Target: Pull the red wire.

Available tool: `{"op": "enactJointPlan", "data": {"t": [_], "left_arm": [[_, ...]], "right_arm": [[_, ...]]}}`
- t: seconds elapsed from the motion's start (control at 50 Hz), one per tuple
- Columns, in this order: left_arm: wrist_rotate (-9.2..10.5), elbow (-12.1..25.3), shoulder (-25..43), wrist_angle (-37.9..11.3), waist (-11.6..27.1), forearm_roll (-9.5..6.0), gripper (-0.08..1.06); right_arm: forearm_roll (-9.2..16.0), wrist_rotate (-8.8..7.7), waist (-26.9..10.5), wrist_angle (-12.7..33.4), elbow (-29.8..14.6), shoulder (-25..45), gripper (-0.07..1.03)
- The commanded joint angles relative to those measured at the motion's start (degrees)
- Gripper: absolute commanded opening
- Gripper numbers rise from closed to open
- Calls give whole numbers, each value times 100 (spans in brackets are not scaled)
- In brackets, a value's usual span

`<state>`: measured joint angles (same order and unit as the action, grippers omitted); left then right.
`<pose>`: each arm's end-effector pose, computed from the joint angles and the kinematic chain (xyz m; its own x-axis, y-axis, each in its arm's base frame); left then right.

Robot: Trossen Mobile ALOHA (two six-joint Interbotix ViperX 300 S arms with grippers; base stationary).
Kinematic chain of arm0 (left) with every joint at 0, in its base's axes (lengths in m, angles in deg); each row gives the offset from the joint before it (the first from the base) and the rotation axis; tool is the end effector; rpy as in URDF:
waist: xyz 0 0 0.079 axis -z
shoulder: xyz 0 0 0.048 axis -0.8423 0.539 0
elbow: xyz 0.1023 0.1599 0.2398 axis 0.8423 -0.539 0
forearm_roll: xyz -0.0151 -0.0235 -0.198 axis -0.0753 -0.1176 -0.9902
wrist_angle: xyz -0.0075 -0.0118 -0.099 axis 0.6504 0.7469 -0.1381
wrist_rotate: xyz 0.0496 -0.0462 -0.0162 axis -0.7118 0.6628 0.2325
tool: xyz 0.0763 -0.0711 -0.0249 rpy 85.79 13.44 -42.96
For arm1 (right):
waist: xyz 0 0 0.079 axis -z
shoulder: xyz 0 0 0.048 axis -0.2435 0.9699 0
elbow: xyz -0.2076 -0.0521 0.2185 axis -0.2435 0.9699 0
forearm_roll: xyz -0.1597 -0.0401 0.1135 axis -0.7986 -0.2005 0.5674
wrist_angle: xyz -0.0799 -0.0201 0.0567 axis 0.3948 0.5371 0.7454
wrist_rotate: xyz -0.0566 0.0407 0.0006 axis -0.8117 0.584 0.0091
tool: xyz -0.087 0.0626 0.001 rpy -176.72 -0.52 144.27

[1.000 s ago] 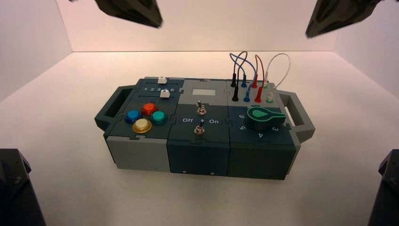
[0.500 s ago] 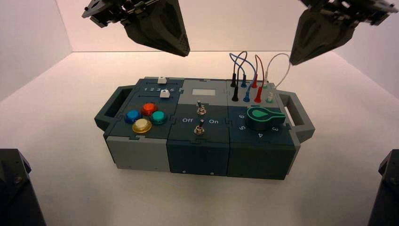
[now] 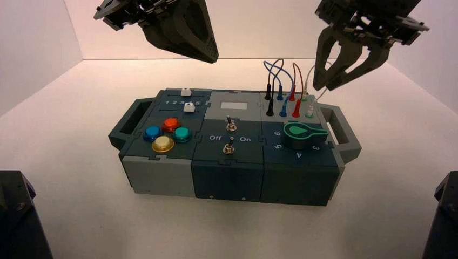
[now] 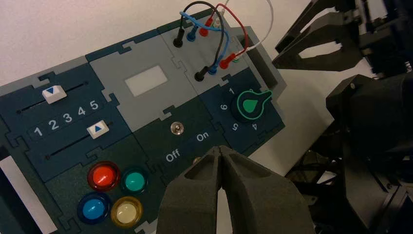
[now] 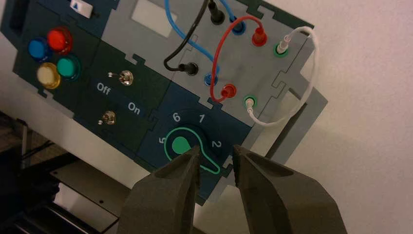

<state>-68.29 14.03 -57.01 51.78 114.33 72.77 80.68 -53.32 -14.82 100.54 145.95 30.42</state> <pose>0.1451 -0.2426 0.1450 0.2969 -0.5689 -0.7669 0.5886 0.7414 -0.3221 0.1896 0.1422 0.1034 0.1644 0.3030 -0.9387 -0.3721 0.9004 0.2255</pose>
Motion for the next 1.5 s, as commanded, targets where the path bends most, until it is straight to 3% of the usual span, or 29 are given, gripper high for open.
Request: {"op": "enactJointPlan", "data": {"t": [0.02, 0.88, 1.5], "left_arm": [[35, 62, -88, 53, 18, 0, -3], [26, 18, -220, 44, 18, -9, -3], [18, 0, -281, 35, 26, 0, -3]], "right_arm": [[62, -18, -70, -105, -202, 88, 37], [79, -18, -149, -835, -431, 1204, 35], [0, -18, -141, -949, -659, 1714, 32]]}}
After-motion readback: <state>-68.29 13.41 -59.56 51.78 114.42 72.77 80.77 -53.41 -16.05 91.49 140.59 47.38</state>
